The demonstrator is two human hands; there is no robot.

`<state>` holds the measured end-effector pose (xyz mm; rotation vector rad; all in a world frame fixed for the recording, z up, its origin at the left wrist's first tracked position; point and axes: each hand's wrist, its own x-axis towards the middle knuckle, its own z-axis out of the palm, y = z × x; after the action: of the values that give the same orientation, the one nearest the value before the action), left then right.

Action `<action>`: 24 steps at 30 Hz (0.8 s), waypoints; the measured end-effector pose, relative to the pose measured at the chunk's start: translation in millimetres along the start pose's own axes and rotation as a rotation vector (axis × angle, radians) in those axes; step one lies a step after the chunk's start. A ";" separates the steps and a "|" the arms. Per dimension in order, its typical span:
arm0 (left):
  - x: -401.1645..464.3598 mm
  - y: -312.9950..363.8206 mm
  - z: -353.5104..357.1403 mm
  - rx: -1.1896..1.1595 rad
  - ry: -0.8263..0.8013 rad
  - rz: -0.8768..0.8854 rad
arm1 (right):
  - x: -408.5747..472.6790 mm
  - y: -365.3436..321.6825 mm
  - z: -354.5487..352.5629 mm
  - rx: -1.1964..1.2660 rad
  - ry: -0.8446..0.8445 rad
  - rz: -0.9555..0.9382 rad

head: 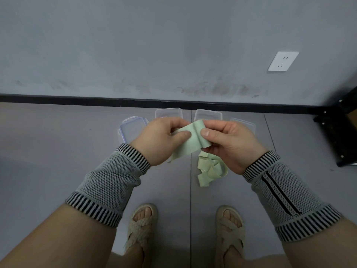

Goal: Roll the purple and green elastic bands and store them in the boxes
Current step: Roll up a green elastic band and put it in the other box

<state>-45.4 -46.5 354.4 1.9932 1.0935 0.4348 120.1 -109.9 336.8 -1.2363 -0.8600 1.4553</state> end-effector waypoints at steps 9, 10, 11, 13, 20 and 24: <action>-0.3 4.7 -3.6 -0.070 0.008 -0.042 | -3.5 -2.1 4.6 -0.118 0.082 -0.020; -0.2 5.7 -3.1 -0.138 0.016 -0.058 | -3.6 -3.0 6.0 -0.132 0.096 -0.043; 0.1 6.8 -2.5 -0.211 0.024 -0.076 | -3.8 -3.8 7.1 -0.139 0.109 -0.067; -0.1 8.9 -0.9 -0.326 0.044 -0.104 | -5.3 -5.2 9.8 -0.152 0.138 -0.115; 2.6 10.3 -1.3 -0.409 0.120 -0.172 | -8.4 -4.2 12.6 -0.428 0.153 -0.259; 2.4 2.4 -7.1 -0.442 0.064 -0.187 | -13.9 -6.2 8.5 -0.534 -0.005 -0.257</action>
<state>-47.1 -41.8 360.5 1.4864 1.1010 0.5865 113.0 -121.0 348.1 -1.4396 -1.4152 1.0527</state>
